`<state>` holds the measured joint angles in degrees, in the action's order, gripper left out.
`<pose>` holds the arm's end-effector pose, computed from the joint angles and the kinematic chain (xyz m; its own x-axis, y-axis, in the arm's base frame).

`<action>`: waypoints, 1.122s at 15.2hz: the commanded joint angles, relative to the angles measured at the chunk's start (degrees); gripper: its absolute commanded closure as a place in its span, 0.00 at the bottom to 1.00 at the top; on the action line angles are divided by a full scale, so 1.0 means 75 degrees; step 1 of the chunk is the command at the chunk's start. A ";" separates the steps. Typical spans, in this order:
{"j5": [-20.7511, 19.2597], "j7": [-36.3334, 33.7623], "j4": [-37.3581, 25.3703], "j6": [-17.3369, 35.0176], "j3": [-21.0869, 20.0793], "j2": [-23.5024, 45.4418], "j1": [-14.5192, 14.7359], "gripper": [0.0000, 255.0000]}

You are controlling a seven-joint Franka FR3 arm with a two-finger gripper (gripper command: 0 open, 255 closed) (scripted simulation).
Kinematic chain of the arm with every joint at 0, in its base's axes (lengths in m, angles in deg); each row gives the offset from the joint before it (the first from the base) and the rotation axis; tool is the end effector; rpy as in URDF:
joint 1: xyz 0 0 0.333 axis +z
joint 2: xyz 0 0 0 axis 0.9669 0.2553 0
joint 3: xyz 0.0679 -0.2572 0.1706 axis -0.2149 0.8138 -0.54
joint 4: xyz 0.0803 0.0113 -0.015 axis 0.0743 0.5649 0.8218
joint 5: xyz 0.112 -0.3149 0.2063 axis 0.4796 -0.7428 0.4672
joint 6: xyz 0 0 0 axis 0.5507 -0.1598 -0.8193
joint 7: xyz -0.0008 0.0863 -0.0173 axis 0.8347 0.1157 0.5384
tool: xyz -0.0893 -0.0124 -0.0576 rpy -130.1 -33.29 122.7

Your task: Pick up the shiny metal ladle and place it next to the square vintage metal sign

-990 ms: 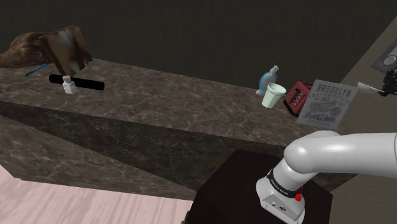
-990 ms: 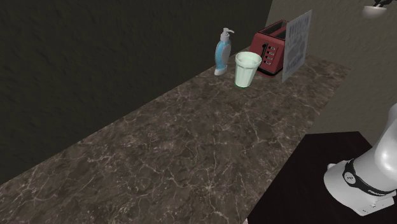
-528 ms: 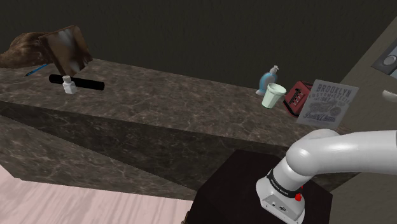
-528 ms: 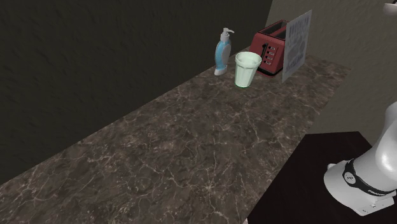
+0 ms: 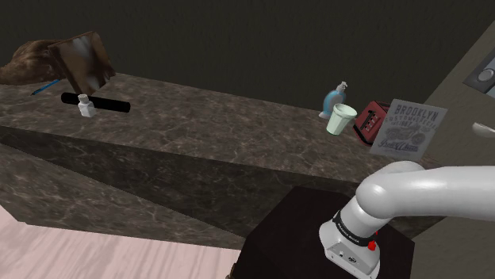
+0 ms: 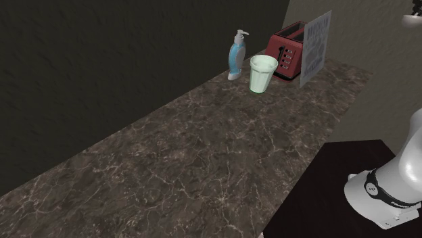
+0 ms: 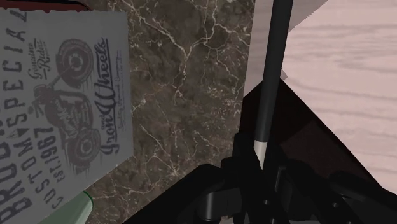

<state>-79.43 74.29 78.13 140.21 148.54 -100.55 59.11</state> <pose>-0.2465 -0.4849 0.6070 0.7636 0.6452 0.0260 0.6388 -0.7607 0.1152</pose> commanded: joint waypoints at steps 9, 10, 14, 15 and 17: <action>-0.0344 -0.0198 0.1147 0.0852 0.0161 -0.0388 -0.0338 1.00; -0.0380 -0.0215 0.1246 0.0933 0.0189 -0.0421 -0.0360 1.00; -0.0530 -0.0282 0.1624 0.1253 0.0323 -0.0544 -0.0433 1.00; -0.0569 -0.0298 0.1713 0.1332 0.0361 -0.0573 -0.0447 1.00; -0.0648 -0.0330 0.1887 0.1491 0.0442 -0.0628 -0.0472 1.00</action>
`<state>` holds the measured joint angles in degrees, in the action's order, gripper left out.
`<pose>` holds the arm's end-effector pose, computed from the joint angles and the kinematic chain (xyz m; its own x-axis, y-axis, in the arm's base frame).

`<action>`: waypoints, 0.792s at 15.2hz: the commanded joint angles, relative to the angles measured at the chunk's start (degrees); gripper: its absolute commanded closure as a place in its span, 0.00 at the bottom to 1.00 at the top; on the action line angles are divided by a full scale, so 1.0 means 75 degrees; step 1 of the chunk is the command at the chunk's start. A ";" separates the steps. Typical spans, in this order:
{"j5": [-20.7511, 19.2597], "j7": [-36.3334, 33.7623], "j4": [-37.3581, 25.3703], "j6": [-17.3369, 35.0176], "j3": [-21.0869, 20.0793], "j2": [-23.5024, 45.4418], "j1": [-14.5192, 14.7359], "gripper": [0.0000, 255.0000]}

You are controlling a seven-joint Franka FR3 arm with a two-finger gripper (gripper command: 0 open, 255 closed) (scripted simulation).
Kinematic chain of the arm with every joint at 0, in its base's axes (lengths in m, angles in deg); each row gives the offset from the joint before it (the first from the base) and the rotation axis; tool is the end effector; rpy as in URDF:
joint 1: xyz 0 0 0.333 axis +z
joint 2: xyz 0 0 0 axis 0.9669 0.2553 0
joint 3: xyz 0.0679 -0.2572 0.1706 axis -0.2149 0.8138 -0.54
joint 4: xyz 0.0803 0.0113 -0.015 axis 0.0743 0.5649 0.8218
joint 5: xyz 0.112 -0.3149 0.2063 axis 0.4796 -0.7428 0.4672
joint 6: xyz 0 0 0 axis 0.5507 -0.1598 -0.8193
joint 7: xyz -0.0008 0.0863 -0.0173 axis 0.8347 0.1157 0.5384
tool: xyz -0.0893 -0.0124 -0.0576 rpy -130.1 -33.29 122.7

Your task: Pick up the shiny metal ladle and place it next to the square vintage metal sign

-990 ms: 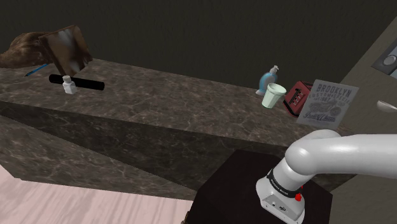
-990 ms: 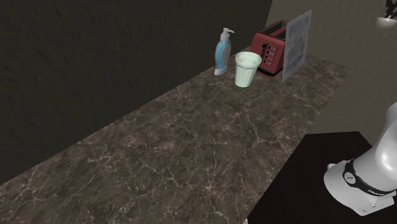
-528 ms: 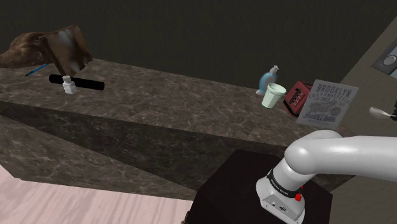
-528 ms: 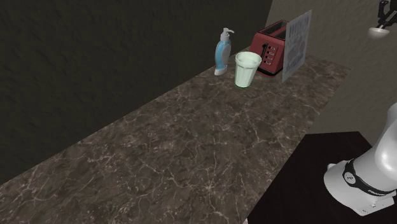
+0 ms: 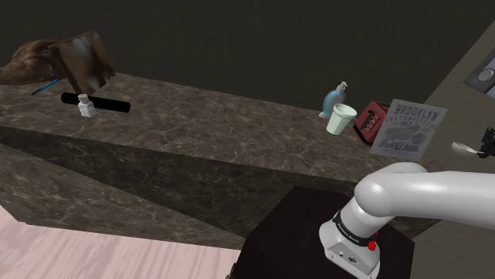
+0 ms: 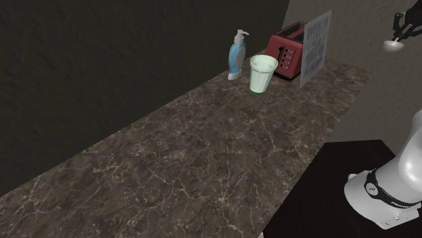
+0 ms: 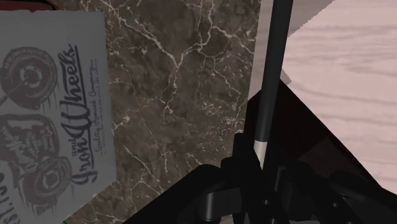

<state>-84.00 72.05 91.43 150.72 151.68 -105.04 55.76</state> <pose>-0.2476 -0.4852 0.5160 0.7636 0.6451 0.0261 0.6387 -0.7607 0.1153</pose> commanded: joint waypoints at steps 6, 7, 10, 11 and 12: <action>-0.0287 -0.0125 0.0591 0.0559 0.0308 -0.0180 -0.0063 1.00; -0.0331 -0.0140 0.0665 0.0637 0.0361 -0.0203 -0.0065 1.00; -0.0465 -0.0186 0.0875 0.0869 0.0530 -0.0268 -0.0060 1.00; -0.0510 -0.0201 0.0942 0.0946 0.0589 -0.0288 -0.0055 1.00; -0.0556 -0.0217 0.1007 0.1022 0.0650 -0.0309 -0.0050 1.00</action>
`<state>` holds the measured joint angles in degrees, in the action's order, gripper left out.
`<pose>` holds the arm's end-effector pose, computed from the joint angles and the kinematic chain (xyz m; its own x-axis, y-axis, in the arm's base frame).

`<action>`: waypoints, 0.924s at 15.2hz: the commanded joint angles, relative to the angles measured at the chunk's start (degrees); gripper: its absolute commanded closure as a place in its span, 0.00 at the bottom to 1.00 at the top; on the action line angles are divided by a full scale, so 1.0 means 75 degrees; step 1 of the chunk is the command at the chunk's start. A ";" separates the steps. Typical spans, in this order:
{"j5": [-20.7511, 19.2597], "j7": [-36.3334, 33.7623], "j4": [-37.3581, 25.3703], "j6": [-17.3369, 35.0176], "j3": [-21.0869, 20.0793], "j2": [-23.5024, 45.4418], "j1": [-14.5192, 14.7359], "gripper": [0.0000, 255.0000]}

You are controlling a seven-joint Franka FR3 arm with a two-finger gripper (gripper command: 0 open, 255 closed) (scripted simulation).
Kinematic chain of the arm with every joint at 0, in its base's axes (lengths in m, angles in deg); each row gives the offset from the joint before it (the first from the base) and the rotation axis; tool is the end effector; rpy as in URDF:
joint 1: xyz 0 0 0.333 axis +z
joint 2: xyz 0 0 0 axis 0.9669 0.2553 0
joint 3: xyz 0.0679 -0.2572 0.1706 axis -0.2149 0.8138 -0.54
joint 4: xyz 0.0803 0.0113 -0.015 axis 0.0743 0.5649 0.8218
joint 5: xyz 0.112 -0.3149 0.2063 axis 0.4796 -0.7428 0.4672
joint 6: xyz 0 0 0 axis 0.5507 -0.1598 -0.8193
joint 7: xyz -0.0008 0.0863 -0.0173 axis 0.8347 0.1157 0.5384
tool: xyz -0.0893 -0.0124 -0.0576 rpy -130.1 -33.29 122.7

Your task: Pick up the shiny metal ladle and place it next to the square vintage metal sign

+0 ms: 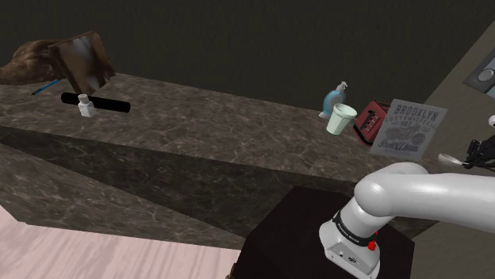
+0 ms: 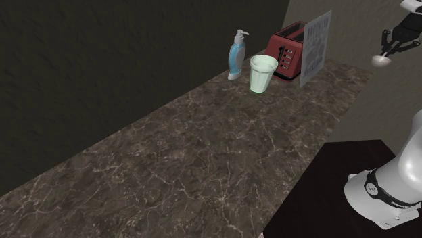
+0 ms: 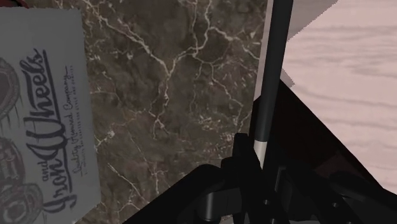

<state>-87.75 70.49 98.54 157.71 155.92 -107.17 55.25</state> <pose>-0.2457 -0.4844 0.4534 0.7636 0.6452 0.0261 0.6388 -0.7607 0.1152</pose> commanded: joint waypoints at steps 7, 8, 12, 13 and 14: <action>-0.0398 -0.0119 0.0466 0.0622 0.0551 -0.0156 0.0100 1.00; -0.0449 -0.0136 0.0518 0.0697 0.0623 -0.0174 0.0118 1.00; -0.0660 -0.0203 0.0706 0.0994 0.0924 -0.0245 0.0200 1.00; -0.0714 -0.0220 0.0749 0.1067 0.1002 -0.0263 0.0225 1.00; -0.0769 -0.0237 0.0790 0.1141 0.1081 -0.0281 0.0250 1.00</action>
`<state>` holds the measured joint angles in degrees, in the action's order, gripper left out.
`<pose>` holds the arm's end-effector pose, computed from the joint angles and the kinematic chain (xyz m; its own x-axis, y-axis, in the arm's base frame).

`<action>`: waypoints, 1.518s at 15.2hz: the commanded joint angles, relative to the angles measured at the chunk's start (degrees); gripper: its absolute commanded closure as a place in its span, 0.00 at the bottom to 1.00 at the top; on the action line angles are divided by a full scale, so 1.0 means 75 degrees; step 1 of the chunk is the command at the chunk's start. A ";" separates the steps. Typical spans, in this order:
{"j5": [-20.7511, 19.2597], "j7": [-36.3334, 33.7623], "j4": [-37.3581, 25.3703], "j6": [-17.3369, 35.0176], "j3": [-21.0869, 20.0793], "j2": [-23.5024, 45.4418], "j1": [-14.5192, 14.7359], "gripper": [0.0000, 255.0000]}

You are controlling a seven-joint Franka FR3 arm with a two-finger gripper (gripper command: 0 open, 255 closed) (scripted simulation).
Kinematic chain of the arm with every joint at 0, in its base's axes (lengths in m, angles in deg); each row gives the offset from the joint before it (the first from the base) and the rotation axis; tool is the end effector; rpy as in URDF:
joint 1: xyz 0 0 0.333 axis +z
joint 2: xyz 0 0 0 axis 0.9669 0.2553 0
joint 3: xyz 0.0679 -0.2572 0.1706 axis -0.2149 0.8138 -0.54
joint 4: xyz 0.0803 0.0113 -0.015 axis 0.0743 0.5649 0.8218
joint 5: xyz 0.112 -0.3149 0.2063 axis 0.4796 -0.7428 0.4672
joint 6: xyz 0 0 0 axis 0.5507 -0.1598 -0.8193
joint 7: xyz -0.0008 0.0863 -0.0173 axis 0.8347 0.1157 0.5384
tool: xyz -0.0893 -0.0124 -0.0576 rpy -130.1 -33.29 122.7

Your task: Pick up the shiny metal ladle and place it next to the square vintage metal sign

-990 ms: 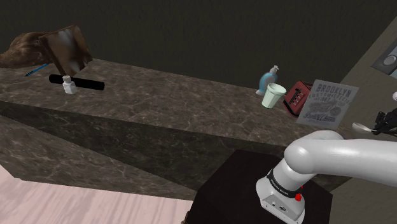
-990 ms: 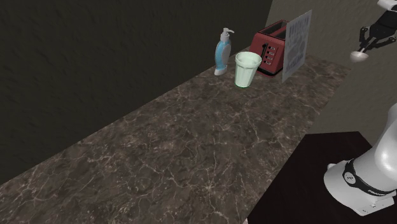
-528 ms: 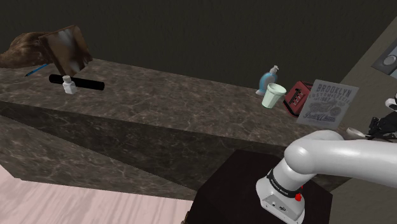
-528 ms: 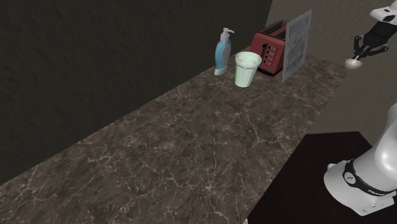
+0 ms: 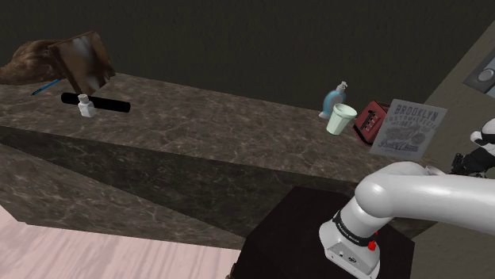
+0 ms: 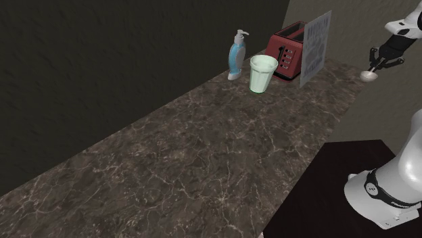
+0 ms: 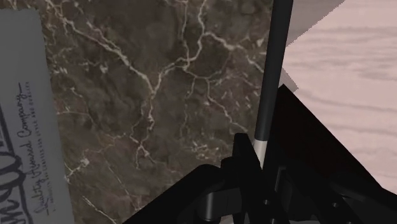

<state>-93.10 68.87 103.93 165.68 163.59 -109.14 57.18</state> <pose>-0.2467 -0.4859 0.3785 0.7635 0.6453 0.0261 0.6389 -0.7606 0.1153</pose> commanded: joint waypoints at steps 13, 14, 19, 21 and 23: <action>-0.0833 -0.0274 0.0447 0.0990 0.1182 -0.0281 0.0441 1.00; -0.0896 -0.0295 0.0463 0.1056 0.1273 -0.0305 0.0482 1.00; -0.0897 -0.0295 0.0463 0.1055 0.1273 -0.0305 0.0482 1.00; -0.0897 -0.0295 0.0463 0.1055 0.1273 -0.0305 0.0482 1.00; -0.0897 -0.0295 0.0463 0.1055 0.1273 -0.0305 0.0482 0.00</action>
<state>-99.83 66.65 107.40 173.59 173.14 -111.43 60.80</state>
